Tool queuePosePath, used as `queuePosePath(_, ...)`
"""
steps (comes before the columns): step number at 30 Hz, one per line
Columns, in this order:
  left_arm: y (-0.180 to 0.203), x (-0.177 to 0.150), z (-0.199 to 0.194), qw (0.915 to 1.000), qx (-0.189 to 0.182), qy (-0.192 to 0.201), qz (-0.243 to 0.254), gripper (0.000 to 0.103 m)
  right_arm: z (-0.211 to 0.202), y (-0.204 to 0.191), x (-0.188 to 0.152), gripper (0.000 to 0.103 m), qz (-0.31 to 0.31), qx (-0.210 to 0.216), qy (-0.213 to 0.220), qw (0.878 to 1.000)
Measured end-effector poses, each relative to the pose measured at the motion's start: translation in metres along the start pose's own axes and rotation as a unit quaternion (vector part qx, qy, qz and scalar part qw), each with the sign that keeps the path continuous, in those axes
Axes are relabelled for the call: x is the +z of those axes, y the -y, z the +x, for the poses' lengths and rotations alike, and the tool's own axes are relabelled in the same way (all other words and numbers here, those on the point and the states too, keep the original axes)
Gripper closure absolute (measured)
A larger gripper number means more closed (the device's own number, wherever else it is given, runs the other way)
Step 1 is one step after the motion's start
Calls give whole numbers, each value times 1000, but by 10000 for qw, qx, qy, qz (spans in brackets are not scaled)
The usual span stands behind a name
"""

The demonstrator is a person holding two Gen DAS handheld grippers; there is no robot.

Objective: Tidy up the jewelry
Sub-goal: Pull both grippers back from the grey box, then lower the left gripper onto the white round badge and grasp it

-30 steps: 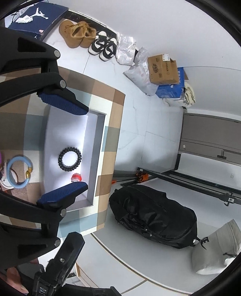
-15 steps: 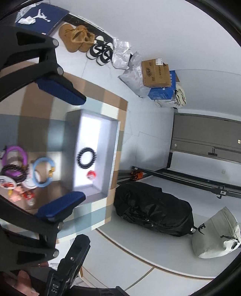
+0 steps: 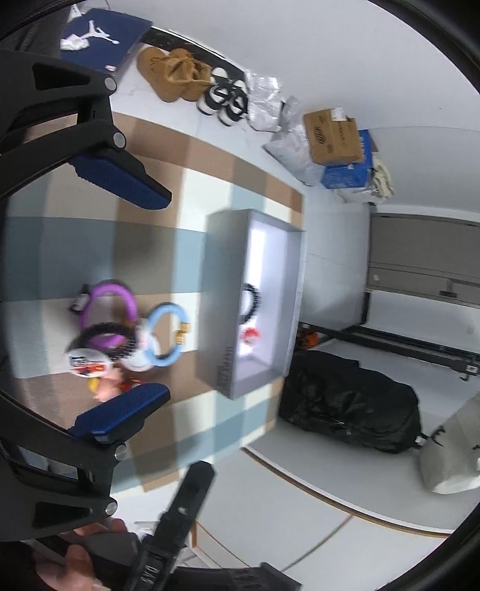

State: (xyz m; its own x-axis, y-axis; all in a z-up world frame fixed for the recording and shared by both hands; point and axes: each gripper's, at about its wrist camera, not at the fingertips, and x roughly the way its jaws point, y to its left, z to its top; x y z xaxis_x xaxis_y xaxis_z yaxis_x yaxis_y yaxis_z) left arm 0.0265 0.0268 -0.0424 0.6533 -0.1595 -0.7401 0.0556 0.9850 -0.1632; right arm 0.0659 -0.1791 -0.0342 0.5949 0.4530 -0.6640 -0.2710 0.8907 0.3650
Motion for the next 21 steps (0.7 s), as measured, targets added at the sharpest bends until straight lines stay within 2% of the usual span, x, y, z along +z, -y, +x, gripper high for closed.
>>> queuePosePath(5, 8, -15, 0, 9991, -333, -273, -26, 11, -2, 2, -4, 0, 55, 7, -22, 10000)
queuePosePath(10, 17, -35, 9, 9933, -748, -862, -190, 12, -3, 4, -4, 0, 133, 7, -38, 9999)
queuePosePath(14, 19, -41, 23, 9837, -1167, -1278, -499, 27, -4, 6, -3, 0, 200, 25, -27, 9998)
queuePosePath(17, 14, -42, 35, 9771, -1220, -1534, -831, 29, -6, 7, -2, 0, 238, 49, -10, 9997)
queuePosePath(19, 10, -42, 37, 9740, -1281, -1530, -1071, 31, -7, 7, -2, 0, 237, 57, 8, 9997)
queuePosePath(21, 9, -40, 38, 9724, -1328, -1519, -1169, 40, -9, 8, -2, 0, 248, 69, 24, 9997)
